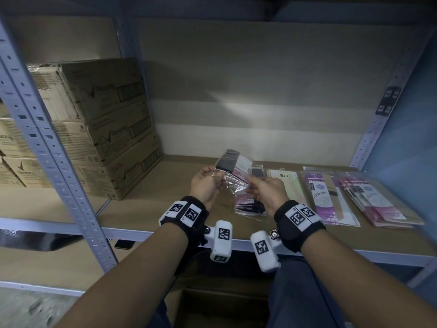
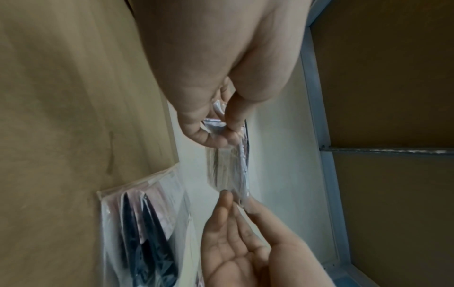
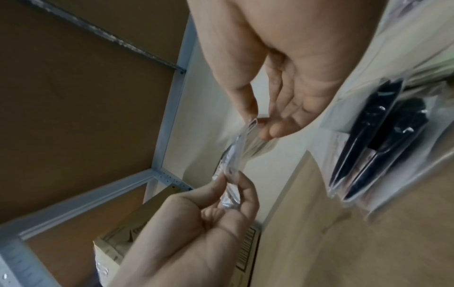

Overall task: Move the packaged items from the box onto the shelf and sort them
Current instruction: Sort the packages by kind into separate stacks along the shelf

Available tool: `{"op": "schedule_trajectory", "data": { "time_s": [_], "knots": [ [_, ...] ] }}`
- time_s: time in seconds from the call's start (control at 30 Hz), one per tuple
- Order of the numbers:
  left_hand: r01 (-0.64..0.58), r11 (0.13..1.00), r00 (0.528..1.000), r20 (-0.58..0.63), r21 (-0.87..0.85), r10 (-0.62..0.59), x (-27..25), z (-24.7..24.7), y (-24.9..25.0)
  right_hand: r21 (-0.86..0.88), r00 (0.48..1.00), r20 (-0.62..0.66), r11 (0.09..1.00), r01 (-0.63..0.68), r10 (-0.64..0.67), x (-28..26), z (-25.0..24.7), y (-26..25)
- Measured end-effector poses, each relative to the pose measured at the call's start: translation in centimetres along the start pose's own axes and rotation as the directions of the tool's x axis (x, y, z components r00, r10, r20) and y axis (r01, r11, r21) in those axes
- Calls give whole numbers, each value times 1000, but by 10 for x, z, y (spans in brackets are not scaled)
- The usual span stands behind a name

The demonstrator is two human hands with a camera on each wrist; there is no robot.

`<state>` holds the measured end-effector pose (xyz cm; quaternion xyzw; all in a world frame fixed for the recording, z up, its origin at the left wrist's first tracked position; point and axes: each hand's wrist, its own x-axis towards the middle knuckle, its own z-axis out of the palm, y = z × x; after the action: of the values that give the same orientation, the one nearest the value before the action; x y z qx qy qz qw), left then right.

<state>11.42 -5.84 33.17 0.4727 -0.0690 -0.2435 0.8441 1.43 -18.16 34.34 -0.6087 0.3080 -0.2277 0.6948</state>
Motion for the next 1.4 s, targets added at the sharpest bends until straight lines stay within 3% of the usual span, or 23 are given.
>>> {"op": "schedule_trajectory", "data": {
  "time_s": [0.2, 0.4, 0.5, 0.7, 0.87, 1.0, 1.13, 1.4],
  "knots": [
    [39, 999, 998, 44, -2, -39, -6, 4, -5, 197, 997, 40, 978, -71, 65, -3, -7, -5],
    [112, 982, 981, 140, 154, -134, -7, -8, -1, 259, 996, -1, 962, -89, 92, 0, -22, -8],
    [112, 978, 990, 67, 175, -125, -2, -19, 2, 184, 993, 2, 976, -117, 118, 3, -33, -8],
    [22, 965, 987, -158, 263, 21, 9, -38, 12, -84, 995, 42, 992, -89, 93, 6, -51, -8],
    [-20, 936, 970, -221, 351, 103, 20, -51, 25, -295, 991, 114, 955, -37, 74, -2, -56, -12],
    [95, 890, 995, -80, 446, -66, 13, -54, 33, -405, 981, 179, 914, 10, 68, -3, -60, -11],
    [177, 842, 971, 48, 510, -233, 0, -53, 35, -454, 972, 220, 891, 26, 84, -3, -63, -8],
    [185, 882, 967, 81, 433, -242, 3, -54, 33, -439, 967, 246, 897, 46, 71, -2, -67, -10]
  ]
}}
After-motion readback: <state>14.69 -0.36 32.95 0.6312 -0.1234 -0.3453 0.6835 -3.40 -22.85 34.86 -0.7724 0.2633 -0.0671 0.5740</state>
